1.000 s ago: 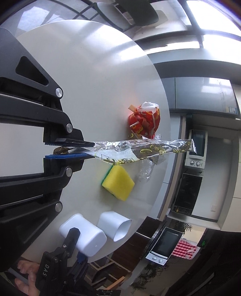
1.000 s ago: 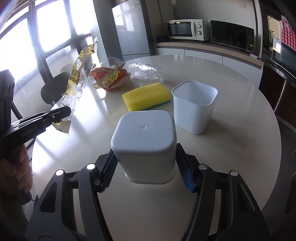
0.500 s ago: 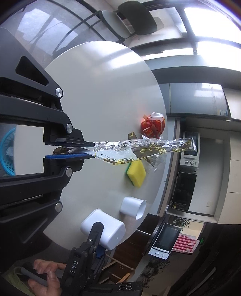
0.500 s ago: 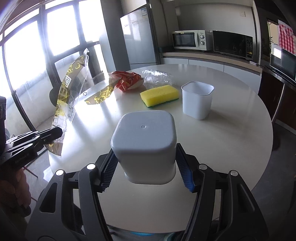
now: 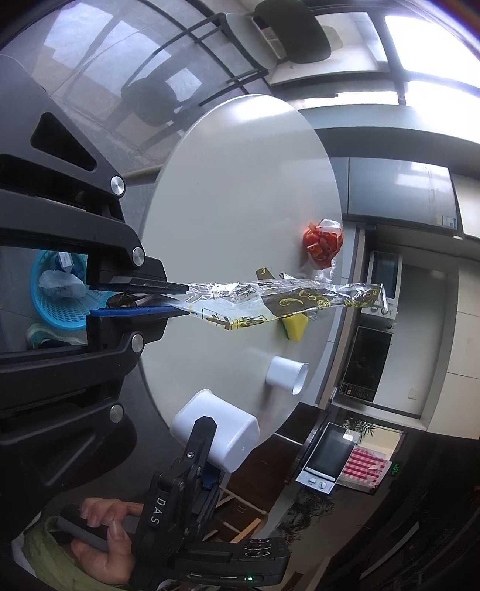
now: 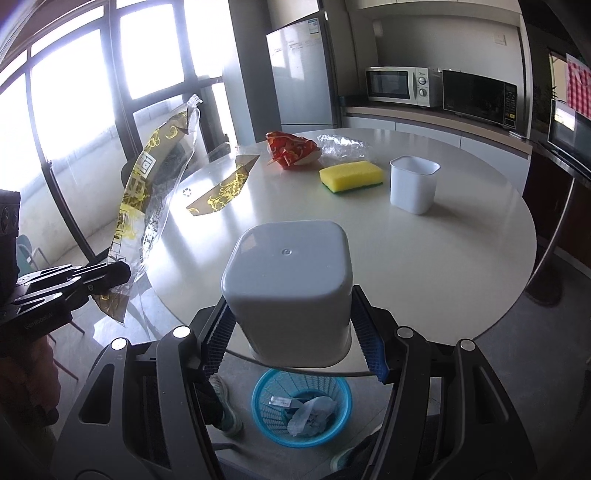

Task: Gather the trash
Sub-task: 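Carry the foil wrapper and white cup down over the wastebasket with both tools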

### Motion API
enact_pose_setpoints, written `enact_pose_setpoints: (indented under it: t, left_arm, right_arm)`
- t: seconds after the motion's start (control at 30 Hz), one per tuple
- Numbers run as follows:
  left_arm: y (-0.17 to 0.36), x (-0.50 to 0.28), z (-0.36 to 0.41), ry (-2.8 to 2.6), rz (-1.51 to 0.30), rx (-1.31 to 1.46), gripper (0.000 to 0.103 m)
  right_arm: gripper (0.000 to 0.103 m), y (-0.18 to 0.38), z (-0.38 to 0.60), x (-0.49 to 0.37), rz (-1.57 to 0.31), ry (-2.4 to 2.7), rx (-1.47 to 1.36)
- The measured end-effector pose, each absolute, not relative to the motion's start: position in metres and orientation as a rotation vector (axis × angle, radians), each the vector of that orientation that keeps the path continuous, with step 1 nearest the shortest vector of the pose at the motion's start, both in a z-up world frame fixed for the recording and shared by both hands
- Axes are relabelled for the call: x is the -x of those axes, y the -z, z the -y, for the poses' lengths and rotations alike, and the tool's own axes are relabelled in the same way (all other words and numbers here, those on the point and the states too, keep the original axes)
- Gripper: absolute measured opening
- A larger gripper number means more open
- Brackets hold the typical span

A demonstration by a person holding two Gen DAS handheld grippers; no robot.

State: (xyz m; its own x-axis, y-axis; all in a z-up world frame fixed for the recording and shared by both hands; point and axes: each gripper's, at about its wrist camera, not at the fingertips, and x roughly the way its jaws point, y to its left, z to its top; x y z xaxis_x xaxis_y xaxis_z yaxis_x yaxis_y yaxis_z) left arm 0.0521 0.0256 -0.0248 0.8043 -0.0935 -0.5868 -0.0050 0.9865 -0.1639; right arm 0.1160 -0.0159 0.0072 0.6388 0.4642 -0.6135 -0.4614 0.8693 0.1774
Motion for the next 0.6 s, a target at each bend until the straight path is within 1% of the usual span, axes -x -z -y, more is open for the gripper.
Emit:
enact_pose_setpoints:
  t: [0.3,0.43,0.6]
  left_arm:
    - [0.011,-0.013,-0.019,0.037,-0.623,0.087,0.005]
    - [0.008,0.005,-0.020,0.032,-0.624,0.064,0.005]
    - [0.021,0.028,-0.022,0.020,-0.668,0.056,0.005]
  right_arm:
    - [0.057,-0.029,0.026,-0.080,-0.650,-0.532,0.021]
    - [0.057,-0.027,0.030,-0.065,-0.658,-0.540,0.028]
    - [0.057,-0.016,0.036,-0.053,-0.683,-0.542,0.031]
